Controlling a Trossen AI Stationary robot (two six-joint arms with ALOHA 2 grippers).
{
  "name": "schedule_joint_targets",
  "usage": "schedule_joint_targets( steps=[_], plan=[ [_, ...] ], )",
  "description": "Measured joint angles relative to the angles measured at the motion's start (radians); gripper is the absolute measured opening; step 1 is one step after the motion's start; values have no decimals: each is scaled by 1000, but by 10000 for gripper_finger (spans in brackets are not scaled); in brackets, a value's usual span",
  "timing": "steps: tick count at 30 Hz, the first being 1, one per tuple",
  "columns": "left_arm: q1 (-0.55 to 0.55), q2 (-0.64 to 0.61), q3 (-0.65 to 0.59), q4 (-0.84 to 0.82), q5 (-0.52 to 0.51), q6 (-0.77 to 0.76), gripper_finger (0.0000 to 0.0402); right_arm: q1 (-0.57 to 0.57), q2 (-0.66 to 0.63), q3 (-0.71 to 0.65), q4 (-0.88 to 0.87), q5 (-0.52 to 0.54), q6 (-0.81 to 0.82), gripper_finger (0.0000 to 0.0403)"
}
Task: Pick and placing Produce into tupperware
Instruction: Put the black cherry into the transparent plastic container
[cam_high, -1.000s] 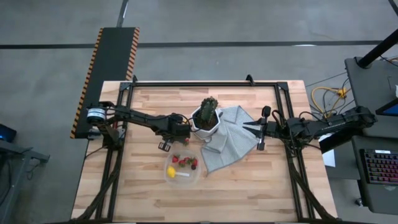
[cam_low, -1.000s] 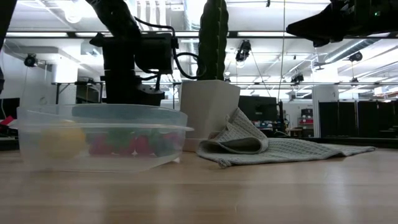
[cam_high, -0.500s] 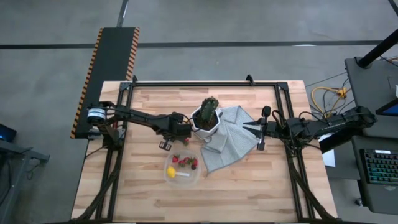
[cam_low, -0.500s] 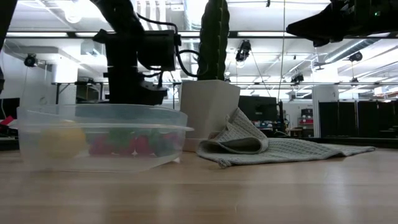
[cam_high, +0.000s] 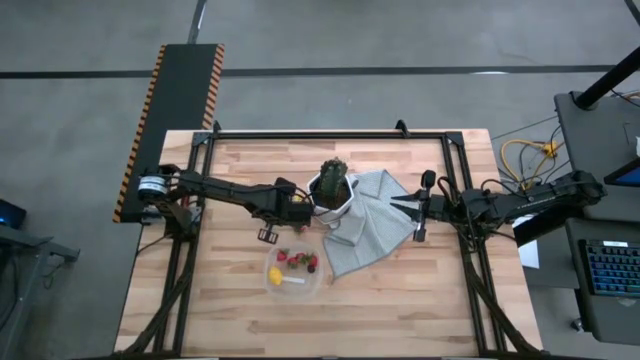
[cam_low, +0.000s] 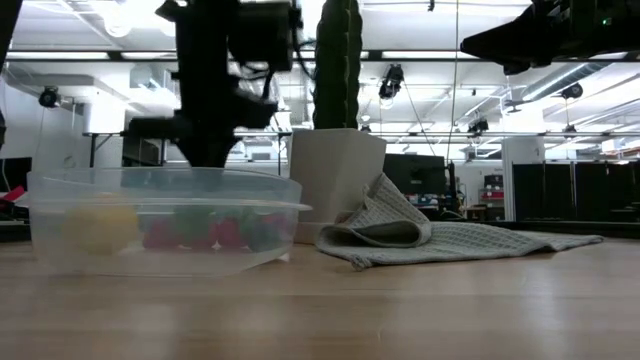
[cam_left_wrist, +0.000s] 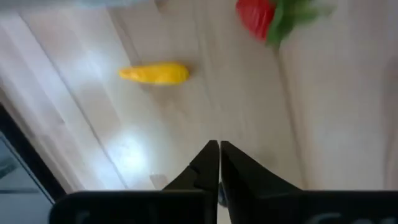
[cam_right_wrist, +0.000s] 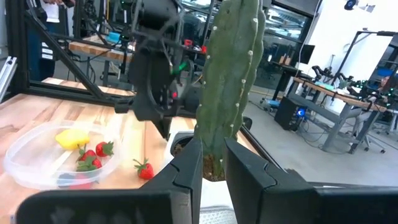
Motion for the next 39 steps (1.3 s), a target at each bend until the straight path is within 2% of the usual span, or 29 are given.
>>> schedule_joint_targets(
  steps=[7, 16, 22, 27, 30, 39],
  plan=[
    [-28, -6, 47, -20, -21, -45, 2, 0, 0, 0, 0, 0, 6, 57],
    [-12, -28, 16, -189, -138, -264, 1, 0, 0, 0, 0, 0, 6, 57],
    [32, -42, -22, -186, -122, -278, 0, 0, 0, 0, -1, 0, 8, 57],
    [93, -51, -71, -156, -45, -251, 6, 0, 0, 0, -1, 0, 8, 57],
    [120, -51, -88, -153, -19, -248, 39, 0, 0, 0, -1, 0, 5, 57],
    [128, -53, -94, -132, -47, -248, 202, 0, 0, 0, -1, 0, 0, 56]
  ],
)
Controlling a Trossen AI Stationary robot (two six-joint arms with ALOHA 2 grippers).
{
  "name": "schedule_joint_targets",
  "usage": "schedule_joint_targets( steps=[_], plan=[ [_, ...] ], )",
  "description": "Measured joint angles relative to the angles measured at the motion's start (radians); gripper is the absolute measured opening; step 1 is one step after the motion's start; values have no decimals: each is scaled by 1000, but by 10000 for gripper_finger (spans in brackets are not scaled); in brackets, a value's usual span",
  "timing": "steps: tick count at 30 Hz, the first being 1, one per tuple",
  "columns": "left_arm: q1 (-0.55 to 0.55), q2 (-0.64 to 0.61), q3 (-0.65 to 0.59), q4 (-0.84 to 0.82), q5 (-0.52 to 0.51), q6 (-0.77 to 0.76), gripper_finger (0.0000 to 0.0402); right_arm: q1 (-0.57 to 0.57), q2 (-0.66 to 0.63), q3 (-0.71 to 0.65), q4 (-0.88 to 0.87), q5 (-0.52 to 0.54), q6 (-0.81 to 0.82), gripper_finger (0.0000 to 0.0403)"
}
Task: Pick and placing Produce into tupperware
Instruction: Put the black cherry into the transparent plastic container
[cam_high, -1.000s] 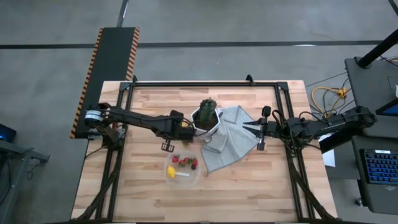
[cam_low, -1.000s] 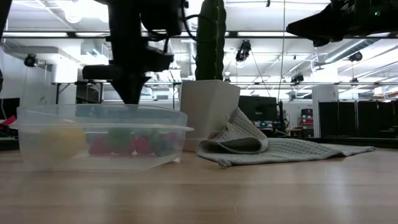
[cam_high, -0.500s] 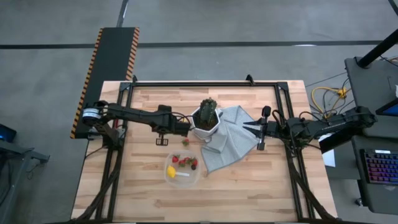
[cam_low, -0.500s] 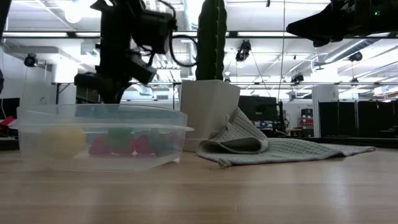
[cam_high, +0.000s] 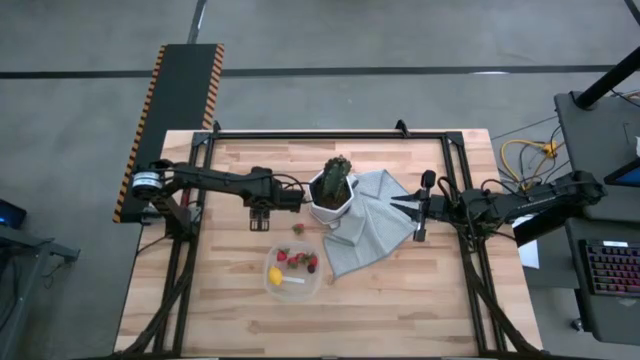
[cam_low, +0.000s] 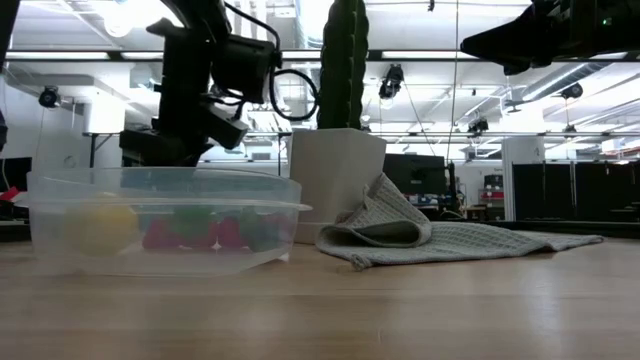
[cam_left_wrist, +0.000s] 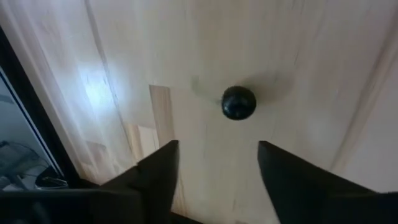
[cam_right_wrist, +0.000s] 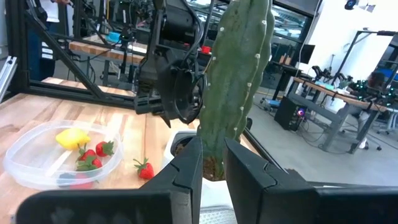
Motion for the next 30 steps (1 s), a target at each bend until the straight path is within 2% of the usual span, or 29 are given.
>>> schedule_joint_targets(
  steps=[3, 6, 18, 30],
  plan=[
    [0, 0, -11, 6, -1, 20, 230, 0, 0, 0, 0, 0, -2, 56],
    [0, 1, -39, 46, 0, 62, 241, 0, 0, 0, 0, 0, -2, 56],
    [0, -4, -110, 112, -4, 152, 242, 0, 0, 0, -1, 0, -2, 56],
    [0, 0, -127, 183, 15, 159, 242, 0, 0, 0, -5, 0, -2, 56]
  ],
)
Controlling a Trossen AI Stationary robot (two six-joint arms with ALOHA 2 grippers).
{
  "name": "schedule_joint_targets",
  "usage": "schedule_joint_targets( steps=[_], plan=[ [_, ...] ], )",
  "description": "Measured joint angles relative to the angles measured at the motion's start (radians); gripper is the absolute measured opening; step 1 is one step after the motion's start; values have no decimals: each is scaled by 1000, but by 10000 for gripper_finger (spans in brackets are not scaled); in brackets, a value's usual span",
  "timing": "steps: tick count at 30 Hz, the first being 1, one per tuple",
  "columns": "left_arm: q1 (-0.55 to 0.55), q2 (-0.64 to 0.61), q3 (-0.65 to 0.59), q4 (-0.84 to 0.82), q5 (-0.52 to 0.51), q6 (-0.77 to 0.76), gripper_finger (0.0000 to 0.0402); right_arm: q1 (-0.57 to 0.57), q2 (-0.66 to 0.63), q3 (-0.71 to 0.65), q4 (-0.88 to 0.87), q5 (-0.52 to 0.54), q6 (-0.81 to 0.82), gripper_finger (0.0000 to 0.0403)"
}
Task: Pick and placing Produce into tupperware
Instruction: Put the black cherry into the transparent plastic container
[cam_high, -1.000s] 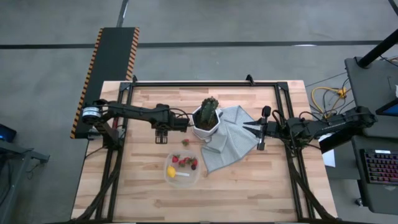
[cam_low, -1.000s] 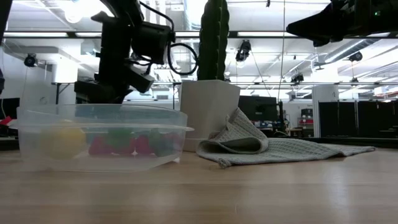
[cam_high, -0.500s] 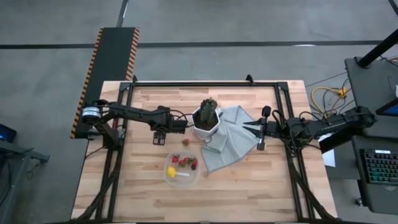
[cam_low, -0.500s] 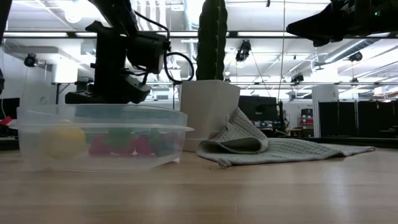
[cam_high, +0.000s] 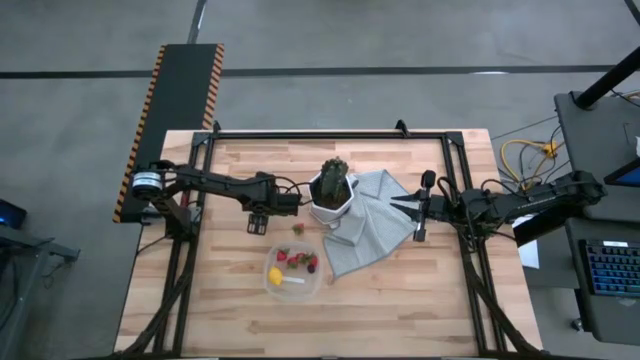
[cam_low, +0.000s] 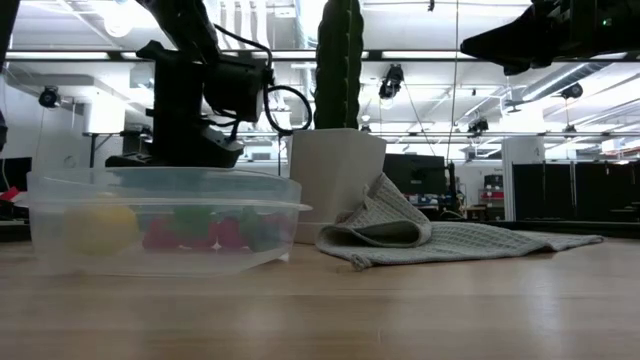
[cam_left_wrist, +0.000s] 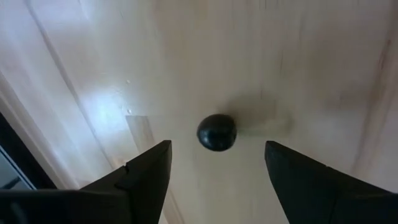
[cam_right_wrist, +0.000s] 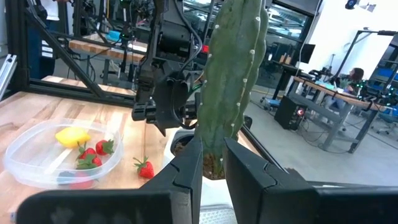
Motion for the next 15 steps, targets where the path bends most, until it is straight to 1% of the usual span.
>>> schedule_joint_targets(
  steps=[10, 15],
  plan=[
    [0, 0, 0, 2, 11, 5, 242, 0, 0, 0, -3, 0, 0, 57],
    [0, 3, -23, 58, 13, 22, 242, 0, 0, 0, -3, 0, 2, 57]
  ],
)
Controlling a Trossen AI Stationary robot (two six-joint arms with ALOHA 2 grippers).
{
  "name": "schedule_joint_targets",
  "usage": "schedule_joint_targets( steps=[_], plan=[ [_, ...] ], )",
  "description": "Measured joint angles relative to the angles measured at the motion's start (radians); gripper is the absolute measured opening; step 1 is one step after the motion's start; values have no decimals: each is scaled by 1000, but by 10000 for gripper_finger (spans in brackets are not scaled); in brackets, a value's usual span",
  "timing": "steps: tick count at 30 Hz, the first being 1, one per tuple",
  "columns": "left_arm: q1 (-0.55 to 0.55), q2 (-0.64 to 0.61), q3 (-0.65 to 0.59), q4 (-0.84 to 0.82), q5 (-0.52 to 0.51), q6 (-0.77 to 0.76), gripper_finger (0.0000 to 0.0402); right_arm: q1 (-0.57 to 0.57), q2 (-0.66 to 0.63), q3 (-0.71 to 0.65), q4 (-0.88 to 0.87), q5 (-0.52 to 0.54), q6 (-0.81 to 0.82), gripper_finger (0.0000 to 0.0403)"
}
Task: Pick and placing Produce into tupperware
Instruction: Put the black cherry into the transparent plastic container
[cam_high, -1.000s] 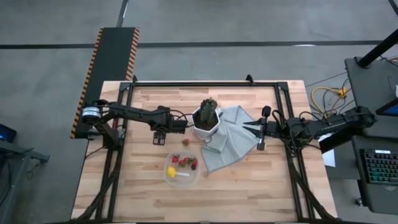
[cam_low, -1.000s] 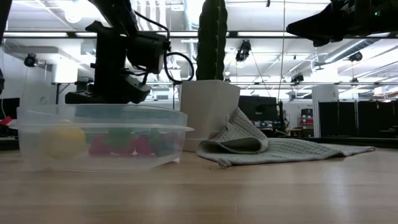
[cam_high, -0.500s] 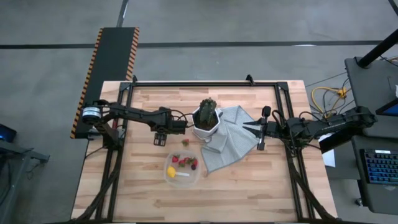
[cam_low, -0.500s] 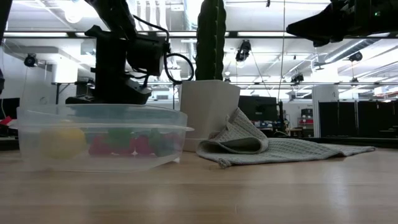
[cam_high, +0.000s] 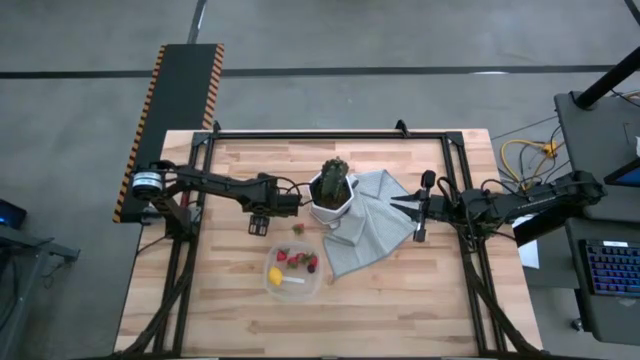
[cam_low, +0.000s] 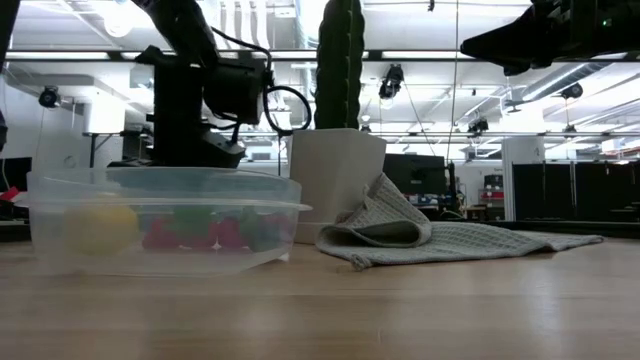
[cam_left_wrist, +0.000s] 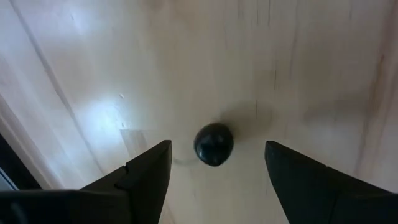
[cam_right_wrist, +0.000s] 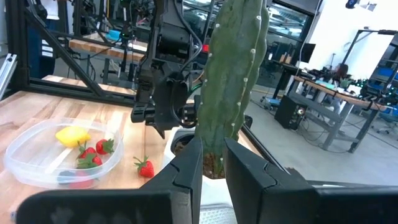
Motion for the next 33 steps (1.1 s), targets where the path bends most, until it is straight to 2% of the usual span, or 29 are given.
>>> schedule_joint_targets(
  steps=[9, 21, 33],
  plan=[
    [0, 0, -51, 18, -7, -4, 242, 0, 0, 0, 0, 0, -3, 57],
    [6, 0, -56, 59, -12, 5, 242, 0, 0, 0, 0, 0, -3, 57],
    [83, 0, -56, 82, 11, 2, 242, 0, 0, 0, 0, 0, -3, 57]
  ],
)
